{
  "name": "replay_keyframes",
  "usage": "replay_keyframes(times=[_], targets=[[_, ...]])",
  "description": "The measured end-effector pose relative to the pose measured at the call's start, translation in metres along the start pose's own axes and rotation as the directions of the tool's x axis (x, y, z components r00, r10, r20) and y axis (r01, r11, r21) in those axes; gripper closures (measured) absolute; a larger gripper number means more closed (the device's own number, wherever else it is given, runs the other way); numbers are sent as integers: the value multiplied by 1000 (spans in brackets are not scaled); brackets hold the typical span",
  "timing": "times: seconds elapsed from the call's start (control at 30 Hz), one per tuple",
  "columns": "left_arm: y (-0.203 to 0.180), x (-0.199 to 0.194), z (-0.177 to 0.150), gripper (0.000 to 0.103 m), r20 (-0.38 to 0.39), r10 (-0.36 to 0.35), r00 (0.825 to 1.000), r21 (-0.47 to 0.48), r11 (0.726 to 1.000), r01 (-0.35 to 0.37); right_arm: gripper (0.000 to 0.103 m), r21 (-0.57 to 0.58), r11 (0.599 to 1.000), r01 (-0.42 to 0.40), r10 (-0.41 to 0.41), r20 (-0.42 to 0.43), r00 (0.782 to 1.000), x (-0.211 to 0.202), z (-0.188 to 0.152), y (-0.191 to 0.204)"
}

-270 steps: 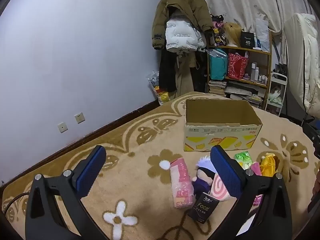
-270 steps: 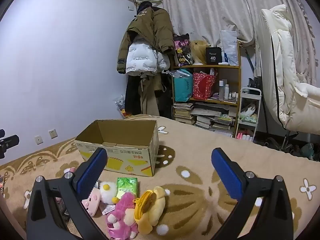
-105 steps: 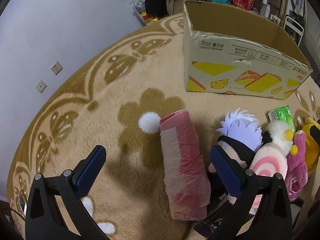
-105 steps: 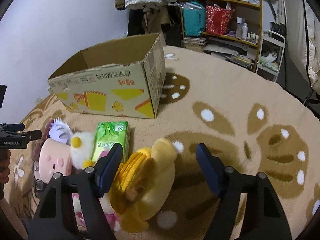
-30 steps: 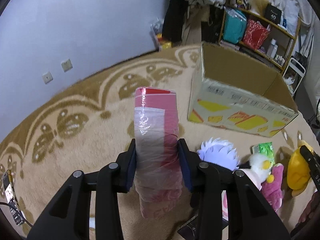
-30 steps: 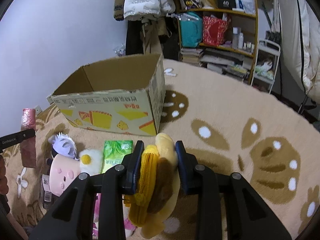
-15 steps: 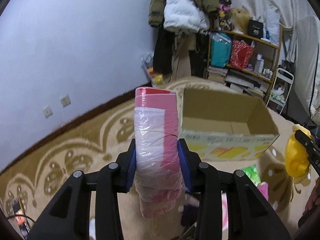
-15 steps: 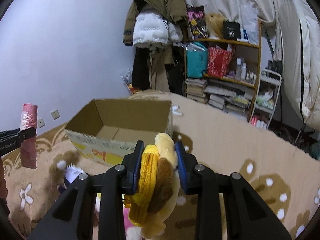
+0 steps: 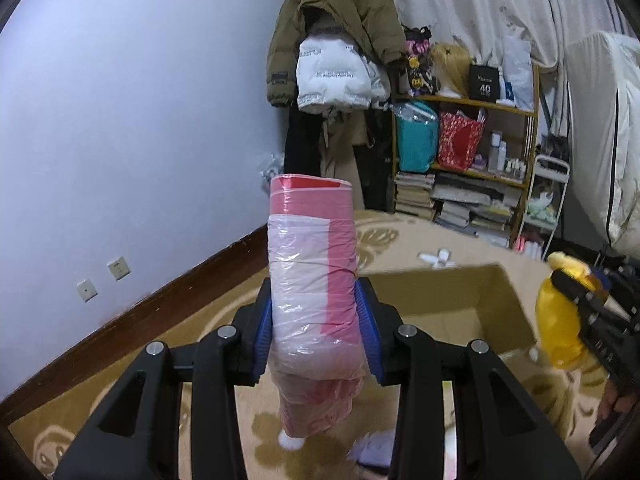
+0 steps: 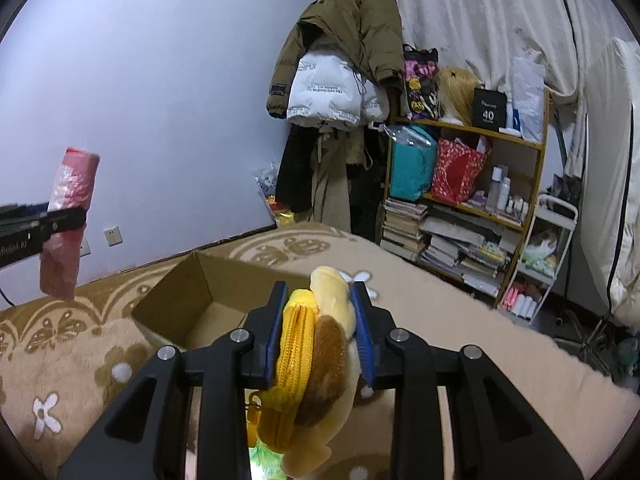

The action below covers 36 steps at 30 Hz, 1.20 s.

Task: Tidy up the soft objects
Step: 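Lift pink roll with left gripper while right gripper carries plush dog toward box, then lower pink roll into box, open left gripper while right gripper releases dog inside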

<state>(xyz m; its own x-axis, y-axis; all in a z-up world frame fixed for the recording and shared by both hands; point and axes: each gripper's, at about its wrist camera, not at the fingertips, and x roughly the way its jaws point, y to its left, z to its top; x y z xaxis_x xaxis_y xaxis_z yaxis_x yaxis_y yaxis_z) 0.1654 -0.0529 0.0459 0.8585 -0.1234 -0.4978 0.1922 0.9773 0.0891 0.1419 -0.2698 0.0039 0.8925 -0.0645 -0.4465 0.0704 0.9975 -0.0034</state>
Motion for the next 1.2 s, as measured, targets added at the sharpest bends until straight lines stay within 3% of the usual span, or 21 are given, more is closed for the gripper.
replay_keyframes(times=[0.2, 0.47, 0.7, 0.83, 0.93, 1.03, 1.1, 1.2], targets=[[-7, 27, 21, 66, -16, -32, 999, 2, 999, 32, 70, -6, 1000, -7, 7, 23, 1000, 14, 23, 4], [-28, 79, 9, 66, -138, -113, 984, -28, 994, 110, 70, -4, 999, -33, 33, 2, 999, 41, 30, 8], [-56, 109, -19, 66, -224, -105, 969, 35, 993, 116, 69, 72, 995, -67, 71, -58, 996, 70, 21, 0], [-57, 114, -27, 66, -221, -65, 973, 37, 997, 74, 65, 109, 992, -70, 78, -80, 994, 80, 13, -6], [-57, 120, -25, 64, -247, -70, 967, 24, 997, 78, 65, 128, 989, -68, 80, -94, 992, 86, 8, -8], [-54, 121, -21, 64, -251, -63, 966, 13, 998, 69, 60, 148, 987, -63, 79, -104, 991, 89, 4, -10], [-54, 118, -18, 51, -246, -55, 968, 14, 998, 61, 48, 167, 984, -70, 89, -109, 990, 90, 3, -12], [-52, 110, -13, 47, -225, -44, 973, 12, 999, 48, 37, 171, 983, -70, 91, -117, 989, 89, 6, -15]])
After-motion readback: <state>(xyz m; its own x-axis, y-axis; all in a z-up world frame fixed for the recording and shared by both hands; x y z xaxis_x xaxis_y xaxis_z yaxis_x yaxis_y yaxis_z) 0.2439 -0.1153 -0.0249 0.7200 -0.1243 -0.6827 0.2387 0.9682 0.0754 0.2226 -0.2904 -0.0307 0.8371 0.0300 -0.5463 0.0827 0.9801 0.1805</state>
